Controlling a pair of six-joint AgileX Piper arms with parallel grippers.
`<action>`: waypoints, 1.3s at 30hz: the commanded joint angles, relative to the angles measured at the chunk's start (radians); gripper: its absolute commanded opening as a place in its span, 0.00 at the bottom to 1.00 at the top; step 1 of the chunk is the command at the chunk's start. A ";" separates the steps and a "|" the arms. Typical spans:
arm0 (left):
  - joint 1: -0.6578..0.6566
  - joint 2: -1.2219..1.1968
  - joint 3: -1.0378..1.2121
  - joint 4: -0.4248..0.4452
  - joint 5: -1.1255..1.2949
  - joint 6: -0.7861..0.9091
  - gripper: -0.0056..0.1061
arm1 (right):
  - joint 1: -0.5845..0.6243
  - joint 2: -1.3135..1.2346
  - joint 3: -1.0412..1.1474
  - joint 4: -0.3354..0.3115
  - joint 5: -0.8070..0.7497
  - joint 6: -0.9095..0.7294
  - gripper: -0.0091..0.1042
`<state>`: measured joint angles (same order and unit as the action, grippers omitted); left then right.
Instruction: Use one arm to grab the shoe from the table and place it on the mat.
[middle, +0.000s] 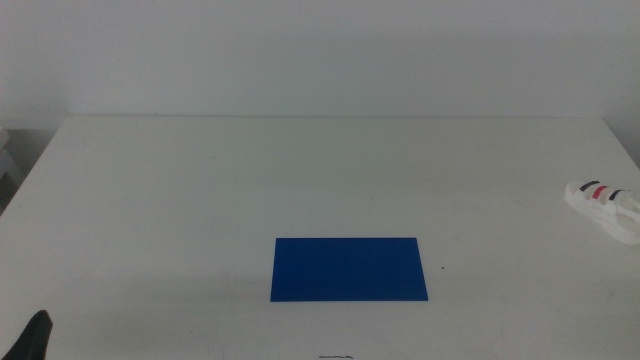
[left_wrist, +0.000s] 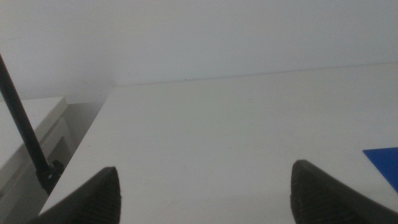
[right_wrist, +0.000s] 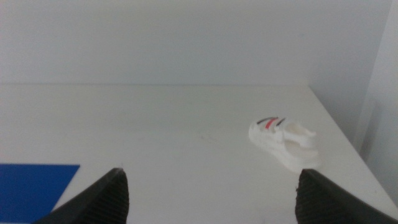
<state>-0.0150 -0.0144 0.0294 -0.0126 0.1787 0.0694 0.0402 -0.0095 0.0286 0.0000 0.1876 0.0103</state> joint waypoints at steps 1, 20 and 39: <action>-0.005 -0.019 -0.003 -0.009 -0.084 -0.015 0.89 | -0.005 -0.023 -0.018 -0.015 -0.106 -0.010 0.91; -0.005 -0.019 -0.003 -0.009 -0.084 -0.015 0.89 | -0.005 0.769 -0.768 0.010 0.276 -0.019 0.91; -0.005 -0.019 -0.003 -0.009 -0.084 -0.015 0.89 | -0.005 1.223 -1.132 -0.028 0.439 -0.046 0.91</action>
<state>-0.0150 -0.0144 0.0294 -0.0126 0.1787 0.0694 0.0402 1.2204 -1.0526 0.0000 0.6606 -0.0108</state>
